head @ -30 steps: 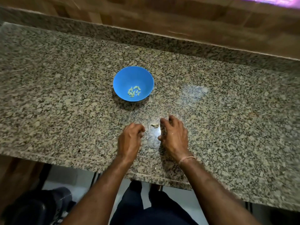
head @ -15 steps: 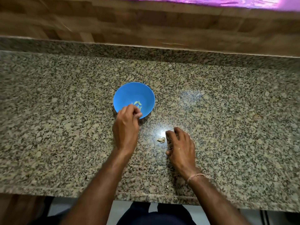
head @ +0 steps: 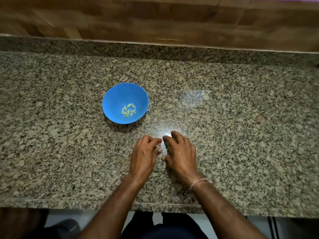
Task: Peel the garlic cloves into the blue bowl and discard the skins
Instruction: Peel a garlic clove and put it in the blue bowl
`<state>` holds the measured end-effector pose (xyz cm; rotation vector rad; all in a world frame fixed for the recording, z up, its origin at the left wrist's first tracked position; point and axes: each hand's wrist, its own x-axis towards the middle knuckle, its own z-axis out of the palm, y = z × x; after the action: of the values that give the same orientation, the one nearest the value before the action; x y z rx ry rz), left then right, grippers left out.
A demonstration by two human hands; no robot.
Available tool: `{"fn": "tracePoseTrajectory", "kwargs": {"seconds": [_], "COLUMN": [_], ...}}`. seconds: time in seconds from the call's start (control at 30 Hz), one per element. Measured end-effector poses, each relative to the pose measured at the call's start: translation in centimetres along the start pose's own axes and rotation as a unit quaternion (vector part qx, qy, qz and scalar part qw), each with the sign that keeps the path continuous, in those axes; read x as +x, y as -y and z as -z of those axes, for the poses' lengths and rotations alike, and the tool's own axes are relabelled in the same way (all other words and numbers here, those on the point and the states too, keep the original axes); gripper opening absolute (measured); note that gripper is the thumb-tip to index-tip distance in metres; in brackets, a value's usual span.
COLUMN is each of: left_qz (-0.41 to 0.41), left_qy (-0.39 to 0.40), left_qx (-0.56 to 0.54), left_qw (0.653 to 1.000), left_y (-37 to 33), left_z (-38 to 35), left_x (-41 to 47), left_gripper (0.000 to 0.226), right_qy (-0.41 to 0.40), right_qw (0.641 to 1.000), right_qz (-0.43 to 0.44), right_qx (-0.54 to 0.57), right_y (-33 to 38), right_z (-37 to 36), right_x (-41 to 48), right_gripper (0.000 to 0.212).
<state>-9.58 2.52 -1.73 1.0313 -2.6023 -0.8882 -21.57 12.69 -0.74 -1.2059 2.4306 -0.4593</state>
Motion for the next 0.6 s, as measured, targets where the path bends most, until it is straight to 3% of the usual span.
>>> {"fn": "tracePoseTrajectory", "kwargs": {"seconds": [0.1, 0.17, 0.2, 0.27, 0.3, 0.37, 0.5, 0.6], "left_qz": [0.047, 0.14, 0.203, 0.306, 0.327, 0.338, 0.319, 0.311], "left_qy": [-0.025, -0.039, -0.04, -0.03, -0.021, -0.014, -0.026, -0.031], "left_qx": [-0.025, -0.16, -0.261, -0.48, -0.562, -0.645, -0.715, -0.723], "left_qw": [0.998, 0.976, 0.943, 0.822, 0.759, 0.685, 0.622, 0.617], "left_y": [-0.5, -1.1, -1.6, -2.9, -3.3, -4.3, -5.8, -6.4], "left_z": [-0.5, -0.5, -0.3, 0.2, 0.5, 0.6, 0.4, 0.4], "left_x": [0.1, -0.1, -0.2, -0.5, -0.6, -0.9, -1.2, -1.3], "left_gripper": [0.021, 0.018, 0.017, 0.017, 0.017, 0.018, 0.025, 0.029], "right_qy": [0.008, -0.009, -0.019, -0.016, -0.005, 0.013, 0.002, -0.014], "right_qw": [0.999, 0.991, 0.98, 0.942, 0.922, 0.892, 0.864, 0.867], "right_qz": [0.009, 0.005, -0.002, -0.024, -0.034, -0.038, -0.009, 0.004], "right_qx": [0.046, 0.133, 0.199, 0.334, 0.387, 0.451, 0.504, 0.499], "right_y": [-1.3, -2.0, -2.2, -2.0, -1.6, -1.2, -0.8, -0.8], "right_z": [0.2, 0.3, 0.4, 1.2, 1.7, 2.6, 4.1, 4.7], "right_x": [-0.3, -0.7, -0.8, -1.1, -1.1, -1.3, -1.5, -1.5], "right_gripper": [0.063, 0.054, 0.049, 0.037, 0.032, 0.025, 0.019, 0.017]}}
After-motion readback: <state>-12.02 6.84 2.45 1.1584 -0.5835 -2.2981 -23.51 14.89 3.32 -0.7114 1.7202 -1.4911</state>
